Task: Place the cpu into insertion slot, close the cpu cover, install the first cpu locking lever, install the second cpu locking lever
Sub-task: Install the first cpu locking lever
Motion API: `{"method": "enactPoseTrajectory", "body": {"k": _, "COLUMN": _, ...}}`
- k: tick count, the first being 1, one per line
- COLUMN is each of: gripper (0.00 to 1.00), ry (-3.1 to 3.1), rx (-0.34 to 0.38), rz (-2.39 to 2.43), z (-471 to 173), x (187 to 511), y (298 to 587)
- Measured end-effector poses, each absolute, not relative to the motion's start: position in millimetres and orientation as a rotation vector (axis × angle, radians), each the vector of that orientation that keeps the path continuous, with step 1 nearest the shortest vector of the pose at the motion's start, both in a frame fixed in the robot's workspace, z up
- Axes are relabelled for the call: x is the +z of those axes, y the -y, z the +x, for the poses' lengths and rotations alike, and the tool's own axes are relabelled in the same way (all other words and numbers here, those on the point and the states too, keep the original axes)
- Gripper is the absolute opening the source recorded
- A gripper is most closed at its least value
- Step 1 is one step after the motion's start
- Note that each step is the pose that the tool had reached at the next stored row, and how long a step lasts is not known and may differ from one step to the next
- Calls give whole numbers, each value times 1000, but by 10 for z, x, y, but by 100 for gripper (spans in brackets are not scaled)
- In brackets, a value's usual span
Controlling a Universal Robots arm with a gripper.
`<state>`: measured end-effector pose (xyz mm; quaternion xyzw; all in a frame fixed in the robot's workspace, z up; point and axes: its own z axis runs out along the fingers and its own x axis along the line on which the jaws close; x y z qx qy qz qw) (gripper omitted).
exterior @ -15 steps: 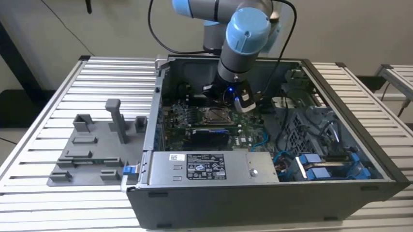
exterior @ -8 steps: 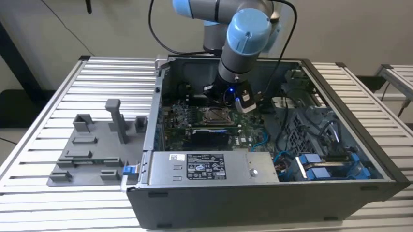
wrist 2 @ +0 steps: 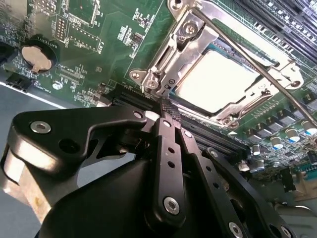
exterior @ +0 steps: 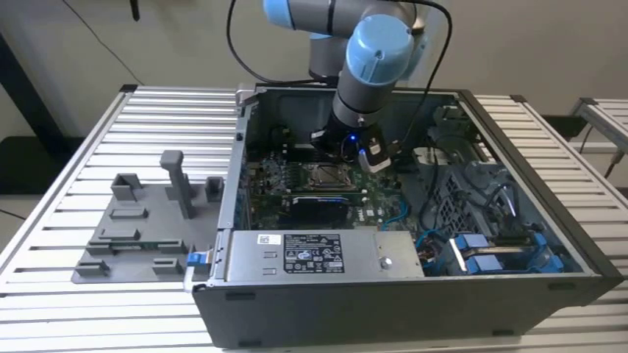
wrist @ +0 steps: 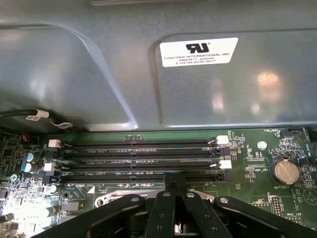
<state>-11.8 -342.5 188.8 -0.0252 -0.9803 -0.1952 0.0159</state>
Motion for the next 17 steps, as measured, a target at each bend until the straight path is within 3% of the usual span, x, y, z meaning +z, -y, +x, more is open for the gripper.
{"method": "enactPoseTrajectory", "body": {"k": 17, "gripper": 11, "ry": 3041, "rx": -627, "rz": -79, "z": -104, "x": 2050, "y": 3429}}
